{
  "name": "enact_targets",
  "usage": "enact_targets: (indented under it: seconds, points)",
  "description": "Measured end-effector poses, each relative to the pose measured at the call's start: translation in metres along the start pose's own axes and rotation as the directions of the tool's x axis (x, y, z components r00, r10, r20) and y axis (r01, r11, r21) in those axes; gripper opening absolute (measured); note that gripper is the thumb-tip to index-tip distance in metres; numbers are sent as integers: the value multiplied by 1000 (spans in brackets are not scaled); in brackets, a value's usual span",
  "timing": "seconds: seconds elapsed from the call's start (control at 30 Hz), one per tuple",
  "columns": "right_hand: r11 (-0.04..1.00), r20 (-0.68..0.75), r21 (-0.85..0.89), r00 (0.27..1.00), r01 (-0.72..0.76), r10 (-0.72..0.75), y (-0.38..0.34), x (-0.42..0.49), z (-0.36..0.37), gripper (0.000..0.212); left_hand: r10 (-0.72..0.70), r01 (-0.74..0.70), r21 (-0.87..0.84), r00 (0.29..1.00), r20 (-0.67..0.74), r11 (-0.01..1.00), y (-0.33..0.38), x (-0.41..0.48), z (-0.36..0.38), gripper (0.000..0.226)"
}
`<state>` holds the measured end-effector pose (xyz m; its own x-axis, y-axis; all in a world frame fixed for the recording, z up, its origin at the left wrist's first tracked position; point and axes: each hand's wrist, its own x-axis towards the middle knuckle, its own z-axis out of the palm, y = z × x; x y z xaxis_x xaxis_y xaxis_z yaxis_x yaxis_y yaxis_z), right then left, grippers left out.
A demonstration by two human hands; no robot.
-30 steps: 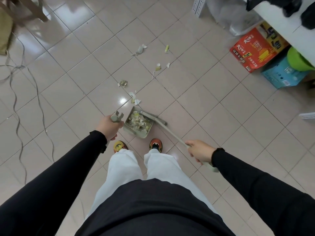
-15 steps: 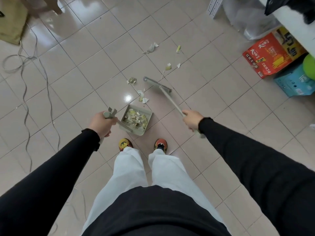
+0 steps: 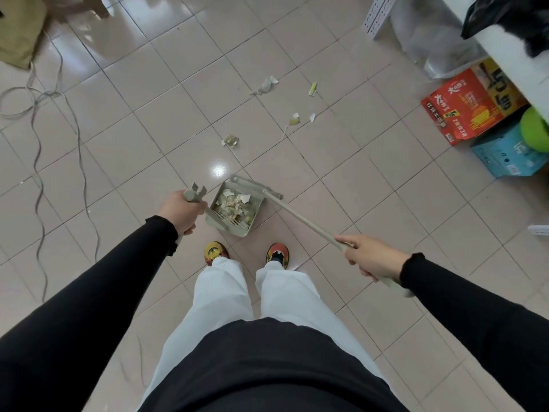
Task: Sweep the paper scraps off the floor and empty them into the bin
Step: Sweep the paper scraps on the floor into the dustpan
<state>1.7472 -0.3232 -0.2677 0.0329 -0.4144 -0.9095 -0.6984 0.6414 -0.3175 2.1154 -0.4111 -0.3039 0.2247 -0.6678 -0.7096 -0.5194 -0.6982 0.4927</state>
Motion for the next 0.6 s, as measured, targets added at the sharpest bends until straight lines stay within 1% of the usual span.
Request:
enact_targets:
  seconds: [0.07,0.13,0.17,0.27,0.37,0.43,0.53,0.6]
  points:
    - [999,-58,8,998,34,-33,-9,10,8,49,-2,2,5,1000,1,1000,-1,-1,0,17]
    - [998,-112,-32,992,50,-53,-22,32,17,49,-9,9,4,1000,2,1000,-2,-2,0,16]
    - [997,-111,-54,992,49,-55,-29,44,24,49,-11,11,6,1000,1,1000,-3,-2,0,17]
    - [997,-13,-71,1000,18,-19,-42,62,40,52,-11,11,22,1000,2,1000,-7,-2,1,18]
    - [997,82,-66,996,27,-21,-36,47,40,49,-7,6,27,1000,6,1000,-10,-1,2,18]
    - [998,85,-58,996,27,-22,-19,25,34,51,-4,4,26,1000,4,1000,-12,-1,2,19]
    - [1000,81,17,997,13,-14,8,-6,26,55,7,-7,25,1000,-12,1000,-15,-1,-1,18]
    - [998,59,51,998,22,-25,15,-11,20,55,15,-15,20,1000,-24,1000,-16,1,-3,17]
